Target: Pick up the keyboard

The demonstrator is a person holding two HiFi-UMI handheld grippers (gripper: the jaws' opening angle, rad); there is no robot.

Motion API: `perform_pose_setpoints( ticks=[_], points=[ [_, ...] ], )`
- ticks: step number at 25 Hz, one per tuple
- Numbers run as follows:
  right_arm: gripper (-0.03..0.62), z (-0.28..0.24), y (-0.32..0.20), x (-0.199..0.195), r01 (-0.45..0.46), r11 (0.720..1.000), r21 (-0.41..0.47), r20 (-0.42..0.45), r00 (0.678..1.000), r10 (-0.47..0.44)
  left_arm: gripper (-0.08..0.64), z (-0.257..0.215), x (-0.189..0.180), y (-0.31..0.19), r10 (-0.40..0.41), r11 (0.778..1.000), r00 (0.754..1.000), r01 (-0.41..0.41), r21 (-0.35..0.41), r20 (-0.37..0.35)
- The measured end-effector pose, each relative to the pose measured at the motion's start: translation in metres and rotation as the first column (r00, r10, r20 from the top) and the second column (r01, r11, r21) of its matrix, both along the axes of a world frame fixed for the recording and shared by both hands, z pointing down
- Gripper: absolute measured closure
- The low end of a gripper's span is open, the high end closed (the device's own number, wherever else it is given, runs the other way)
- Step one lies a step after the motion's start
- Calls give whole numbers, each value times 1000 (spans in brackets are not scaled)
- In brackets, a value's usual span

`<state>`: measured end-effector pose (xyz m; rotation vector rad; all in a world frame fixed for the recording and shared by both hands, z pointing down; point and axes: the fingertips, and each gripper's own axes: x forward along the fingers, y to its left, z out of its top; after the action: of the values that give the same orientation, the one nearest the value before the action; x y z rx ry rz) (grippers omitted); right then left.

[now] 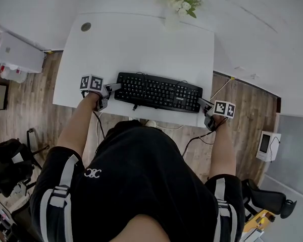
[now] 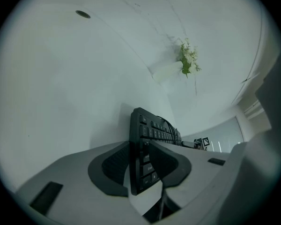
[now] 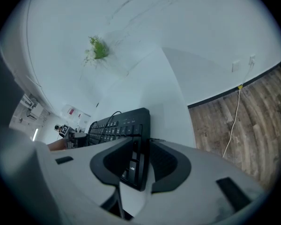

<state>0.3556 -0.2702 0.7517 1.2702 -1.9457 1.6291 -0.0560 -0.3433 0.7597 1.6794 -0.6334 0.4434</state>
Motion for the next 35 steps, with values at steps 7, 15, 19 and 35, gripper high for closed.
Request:
perform_pose_setpoints(
  ticks=[7,15,19,35],
  points=[
    [500,2,1,3,-16,999,-34,-24,1000,16,436,0,2,-3,24,998,997,-29,62,77],
    [497,0,3,2,-75,997,3,-24,997,75,437,-2,-1,2,-38,997,998,33,74,59],
    [495,-1,2,3,-107,994,15,-10,994,107,439,-5,-1,2,-48,996,998,44,79,47],
    [500,-78,-33,4,-114,961,250,32,993,109,440,-78,3,-44,-74,959,996,84,269,-45]
  ],
)
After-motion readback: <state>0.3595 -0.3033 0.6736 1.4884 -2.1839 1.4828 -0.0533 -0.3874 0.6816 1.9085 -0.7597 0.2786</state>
